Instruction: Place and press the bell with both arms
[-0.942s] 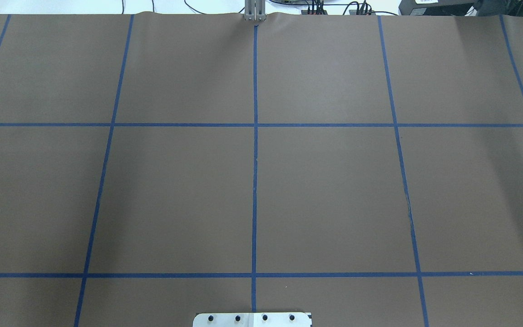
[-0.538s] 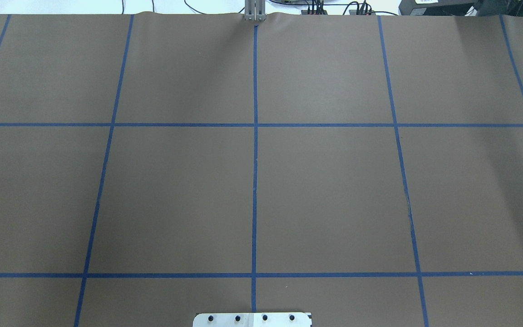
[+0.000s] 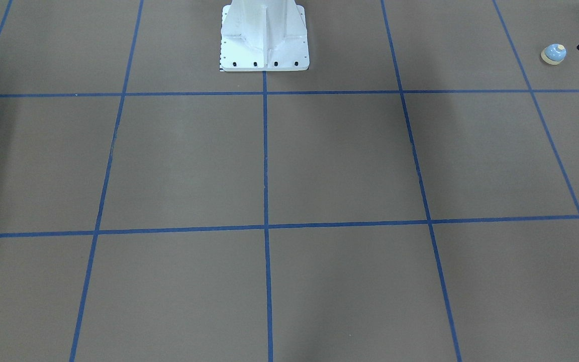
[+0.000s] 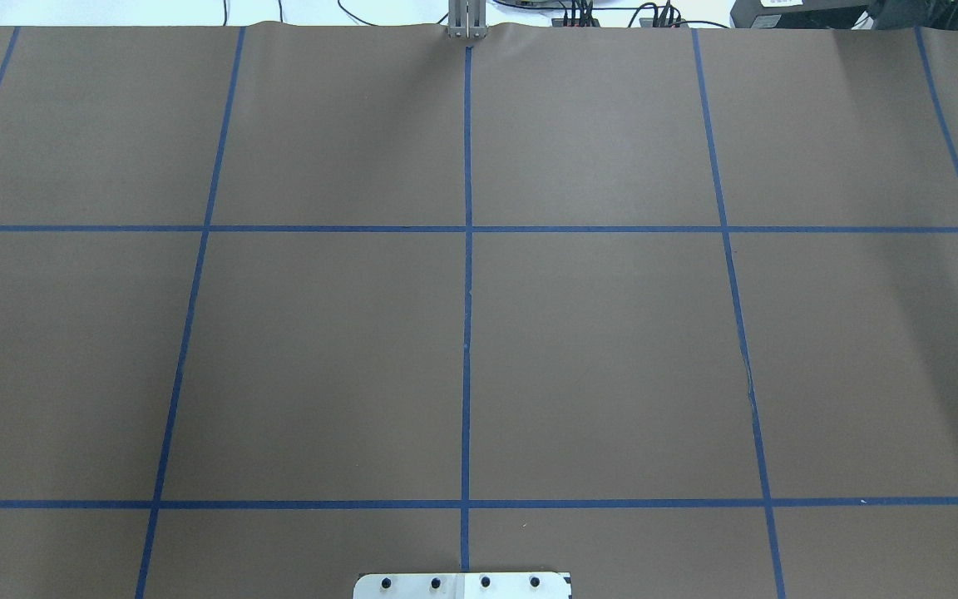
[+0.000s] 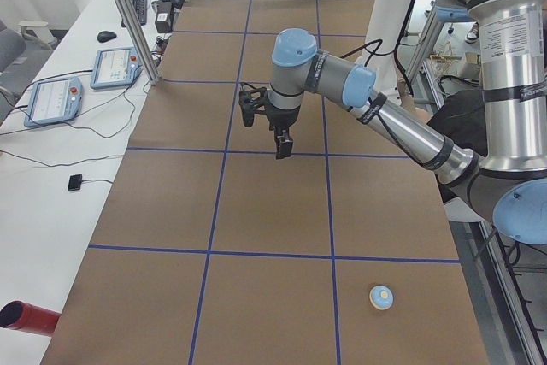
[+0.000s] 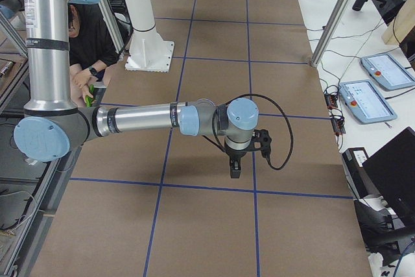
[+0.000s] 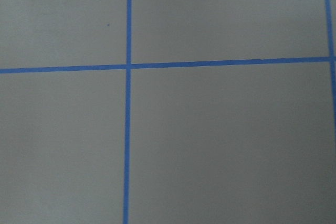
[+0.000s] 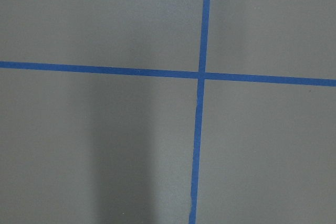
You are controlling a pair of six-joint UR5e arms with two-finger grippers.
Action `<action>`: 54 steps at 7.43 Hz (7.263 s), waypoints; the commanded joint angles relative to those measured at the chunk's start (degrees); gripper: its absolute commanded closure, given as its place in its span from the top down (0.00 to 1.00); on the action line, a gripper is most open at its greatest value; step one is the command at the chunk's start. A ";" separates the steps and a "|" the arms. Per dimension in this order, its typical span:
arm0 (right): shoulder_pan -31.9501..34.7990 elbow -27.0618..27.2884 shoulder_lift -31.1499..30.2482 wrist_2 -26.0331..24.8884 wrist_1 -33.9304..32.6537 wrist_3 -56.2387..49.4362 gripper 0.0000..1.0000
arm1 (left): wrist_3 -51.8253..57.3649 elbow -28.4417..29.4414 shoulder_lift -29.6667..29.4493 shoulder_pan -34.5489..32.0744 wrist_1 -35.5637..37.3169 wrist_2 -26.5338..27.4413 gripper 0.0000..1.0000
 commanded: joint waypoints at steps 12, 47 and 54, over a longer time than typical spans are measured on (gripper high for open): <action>0.00 2.03 -0.35 0.07 0.23 -0.09 1.00 | -112.76 6.52 22.47 62.10 -0.59 36.36 1.00; 0.00 3.79 -0.88 -0.10 -0.03 -0.09 1.00 | -124.72 15.32 43.50 89.83 -26.02 23.17 0.00; -0.09 3.26 -0.62 -0.36 0.05 -0.09 1.00 | -110.16 7.33 3.86 71.69 24.34 28.52 0.00</action>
